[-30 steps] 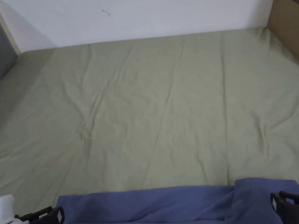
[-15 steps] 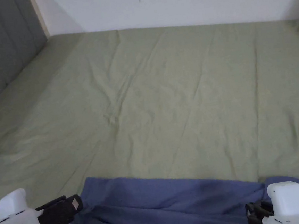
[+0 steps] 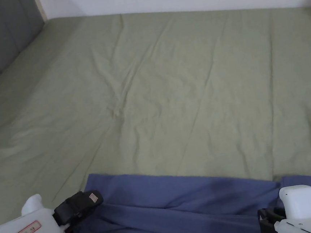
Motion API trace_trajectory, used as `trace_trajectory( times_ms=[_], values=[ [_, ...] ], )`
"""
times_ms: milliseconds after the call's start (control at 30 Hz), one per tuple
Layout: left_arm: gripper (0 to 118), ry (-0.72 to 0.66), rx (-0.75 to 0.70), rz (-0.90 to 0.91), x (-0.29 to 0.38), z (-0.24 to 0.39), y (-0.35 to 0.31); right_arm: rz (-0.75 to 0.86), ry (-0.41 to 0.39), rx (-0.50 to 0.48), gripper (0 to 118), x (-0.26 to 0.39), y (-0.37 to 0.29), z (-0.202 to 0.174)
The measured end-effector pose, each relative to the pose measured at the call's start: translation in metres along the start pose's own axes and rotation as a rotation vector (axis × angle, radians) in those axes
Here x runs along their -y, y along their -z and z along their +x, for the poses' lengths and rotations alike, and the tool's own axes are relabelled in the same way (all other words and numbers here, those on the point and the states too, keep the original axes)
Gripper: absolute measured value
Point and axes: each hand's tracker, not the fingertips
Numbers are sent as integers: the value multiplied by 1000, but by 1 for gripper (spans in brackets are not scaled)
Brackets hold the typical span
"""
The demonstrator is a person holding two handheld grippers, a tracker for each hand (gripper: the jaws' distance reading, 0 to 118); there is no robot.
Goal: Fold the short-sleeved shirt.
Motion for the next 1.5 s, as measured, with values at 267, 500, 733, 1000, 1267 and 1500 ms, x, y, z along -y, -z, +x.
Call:
trace_trajectory(
  times_ms=[267, 500, 733, 1000, 1267, 1500],
  values=[
    [9, 103, -97, -20, 4, 18, 0, -36, 59, -6, 4, 8, 3, 14],
    [9, 501, -93, 58, -8, 135, -29, 17, 174, 5, 4, 7, -14, 51],
    [9, 876, 101, -111, 85, 279, 1, 66, 255, 30, 4, 15, -34, 86],
    [23, 881, 145, -346, 192, 294, 115, 74, 412, 79, 4, 34, -41, 142],
    [72, 836, 146, -287, 180, 286, 88, 69, 443, 85, 4, 44, -44, 161],
    [0, 700, 94, -240, 143, 261, 86, 76, 437, 62, 4, 47, -43, 152]
  ],
)
